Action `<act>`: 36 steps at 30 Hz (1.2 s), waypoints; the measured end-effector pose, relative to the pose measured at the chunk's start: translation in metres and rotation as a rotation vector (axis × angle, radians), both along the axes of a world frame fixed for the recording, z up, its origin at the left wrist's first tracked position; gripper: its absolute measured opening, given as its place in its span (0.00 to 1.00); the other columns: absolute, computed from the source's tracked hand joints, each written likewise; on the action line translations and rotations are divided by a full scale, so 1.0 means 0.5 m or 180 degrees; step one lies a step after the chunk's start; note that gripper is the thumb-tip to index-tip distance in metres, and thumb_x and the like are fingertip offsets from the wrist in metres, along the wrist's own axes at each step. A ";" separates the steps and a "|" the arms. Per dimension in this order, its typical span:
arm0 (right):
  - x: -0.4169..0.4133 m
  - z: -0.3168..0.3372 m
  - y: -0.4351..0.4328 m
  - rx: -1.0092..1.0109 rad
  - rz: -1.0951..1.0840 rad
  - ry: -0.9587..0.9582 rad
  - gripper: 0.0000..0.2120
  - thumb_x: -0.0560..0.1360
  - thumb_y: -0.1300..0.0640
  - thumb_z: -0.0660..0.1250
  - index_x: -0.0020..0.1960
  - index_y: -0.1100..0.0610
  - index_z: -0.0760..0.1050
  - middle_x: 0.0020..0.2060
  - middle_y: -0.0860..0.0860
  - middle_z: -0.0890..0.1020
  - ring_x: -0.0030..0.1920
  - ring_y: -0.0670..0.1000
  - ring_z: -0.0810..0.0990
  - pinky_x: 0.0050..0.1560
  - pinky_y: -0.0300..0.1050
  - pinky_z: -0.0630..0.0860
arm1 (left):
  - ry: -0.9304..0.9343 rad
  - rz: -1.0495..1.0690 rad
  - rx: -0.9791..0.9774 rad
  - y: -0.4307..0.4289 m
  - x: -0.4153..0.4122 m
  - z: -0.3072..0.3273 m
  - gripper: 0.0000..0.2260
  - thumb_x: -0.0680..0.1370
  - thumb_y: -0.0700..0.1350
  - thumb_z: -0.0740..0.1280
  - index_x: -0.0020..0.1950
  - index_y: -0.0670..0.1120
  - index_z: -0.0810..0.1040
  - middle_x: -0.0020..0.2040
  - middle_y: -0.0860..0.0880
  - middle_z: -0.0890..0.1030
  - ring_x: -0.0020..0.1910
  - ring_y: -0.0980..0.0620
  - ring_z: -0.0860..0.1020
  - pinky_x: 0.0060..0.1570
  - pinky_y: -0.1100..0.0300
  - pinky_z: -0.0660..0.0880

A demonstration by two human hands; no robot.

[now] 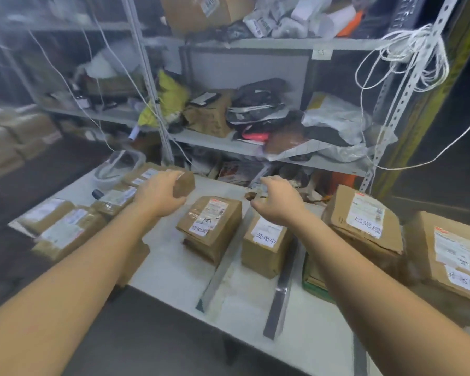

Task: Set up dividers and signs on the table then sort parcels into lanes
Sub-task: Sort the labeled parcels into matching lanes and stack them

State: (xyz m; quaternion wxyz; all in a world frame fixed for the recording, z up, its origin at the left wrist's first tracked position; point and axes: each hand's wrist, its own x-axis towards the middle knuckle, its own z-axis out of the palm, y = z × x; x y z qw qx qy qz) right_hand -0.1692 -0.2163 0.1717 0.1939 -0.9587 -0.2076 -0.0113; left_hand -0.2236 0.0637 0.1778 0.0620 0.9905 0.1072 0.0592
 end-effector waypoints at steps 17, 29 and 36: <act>-0.019 -0.063 0.673 0.0001 0.0243 0.0331 0.28 0.75 0.47 0.66 0.73 0.56 0.68 0.72 0.53 0.71 0.70 0.56 0.69 0.66 0.53 0.71 | 0.0159 0.0145 0.0101 0.607 -0.051 -0.021 0.23 0.76 0.56 0.66 0.69 0.53 0.68 0.62 0.50 0.77 0.58 0.45 0.77 0.45 0.53 0.75; 0.196 -0.148 0.780 0.0797 -0.0301 0.0998 0.28 0.76 0.52 0.69 0.74 0.58 0.68 0.70 0.54 0.73 0.69 0.55 0.72 0.67 0.52 0.71 | 0.0368 0.0000 -0.0643 0.746 0.162 -0.073 0.20 0.76 0.55 0.68 0.65 0.51 0.72 0.54 0.49 0.79 0.53 0.46 0.77 0.36 0.57 0.70; 0.291 -0.256 0.814 0.1045 -0.0850 0.1485 0.28 0.76 0.53 0.69 0.74 0.58 0.68 0.69 0.56 0.74 0.68 0.56 0.73 0.65 0.48 0.71 | 0.0684 -0.0082 -0.1392 0.751 0.282 -0.197 0.26 0.77 0.51 0.69 0.74 0.50 0.68 0.71 0.49 0.72 0.67 0.49 0.72 0.60 0.56 0.72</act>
